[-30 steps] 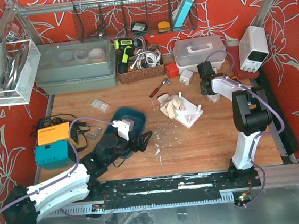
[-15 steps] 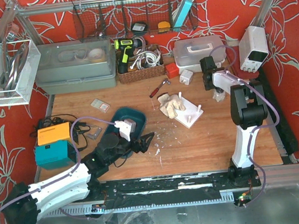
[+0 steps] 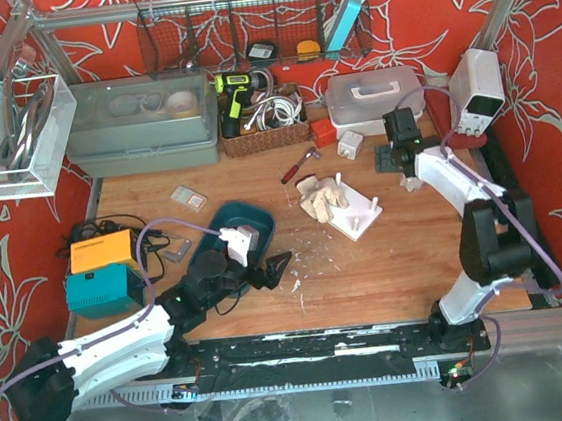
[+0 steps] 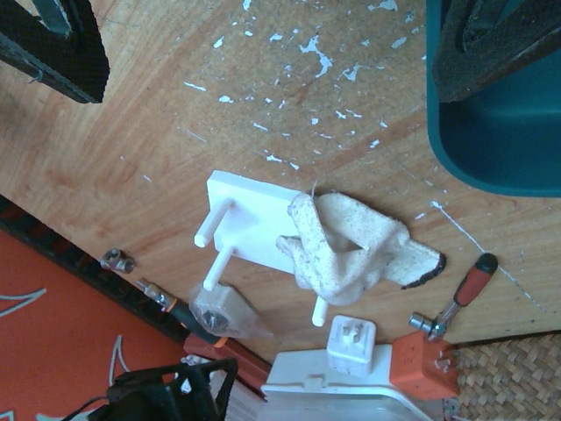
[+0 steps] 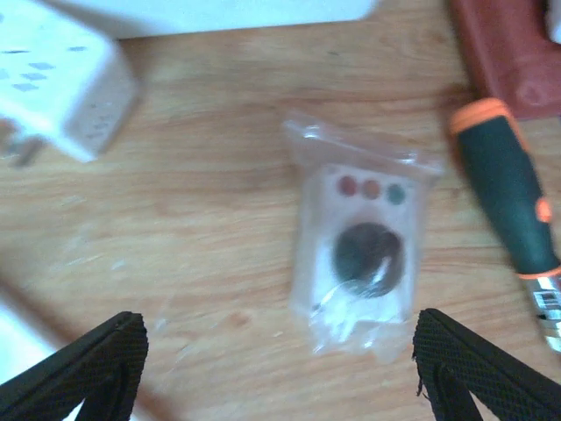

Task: Install the large spring

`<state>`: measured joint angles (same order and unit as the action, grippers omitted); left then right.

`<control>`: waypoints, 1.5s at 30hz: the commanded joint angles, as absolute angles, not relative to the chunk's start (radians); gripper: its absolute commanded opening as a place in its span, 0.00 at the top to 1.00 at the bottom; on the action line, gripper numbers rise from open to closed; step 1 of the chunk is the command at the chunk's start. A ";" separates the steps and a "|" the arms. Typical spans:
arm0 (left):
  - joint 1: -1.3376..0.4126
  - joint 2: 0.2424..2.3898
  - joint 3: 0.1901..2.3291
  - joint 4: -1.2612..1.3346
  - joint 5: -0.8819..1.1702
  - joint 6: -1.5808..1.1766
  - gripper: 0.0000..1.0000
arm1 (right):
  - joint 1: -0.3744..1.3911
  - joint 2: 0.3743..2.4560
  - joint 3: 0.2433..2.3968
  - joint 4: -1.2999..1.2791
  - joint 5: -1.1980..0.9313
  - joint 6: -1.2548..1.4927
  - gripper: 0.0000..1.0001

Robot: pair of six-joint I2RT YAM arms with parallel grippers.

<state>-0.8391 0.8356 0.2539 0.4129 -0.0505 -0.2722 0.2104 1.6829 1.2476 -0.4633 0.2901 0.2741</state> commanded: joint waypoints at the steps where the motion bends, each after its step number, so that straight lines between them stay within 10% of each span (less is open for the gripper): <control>1: -0.847 0.832 0.259 0.448 -0.040 -0.252 0.00 | 0.256 1.562 1.155 -0.436 0.038 0.298 0.17; 23: -0.847 0.718 0.237 0.382 -0.201 -0.261 0.00 | 0.597 1.532 1.020 -0.325 0.120 0.200 0.55; 45: -0.847 0.714 0.235 0.388 -0.196 -0.262 0.00 | 0.598 1.743 1.061 -0.270 0.139 0.179 0.61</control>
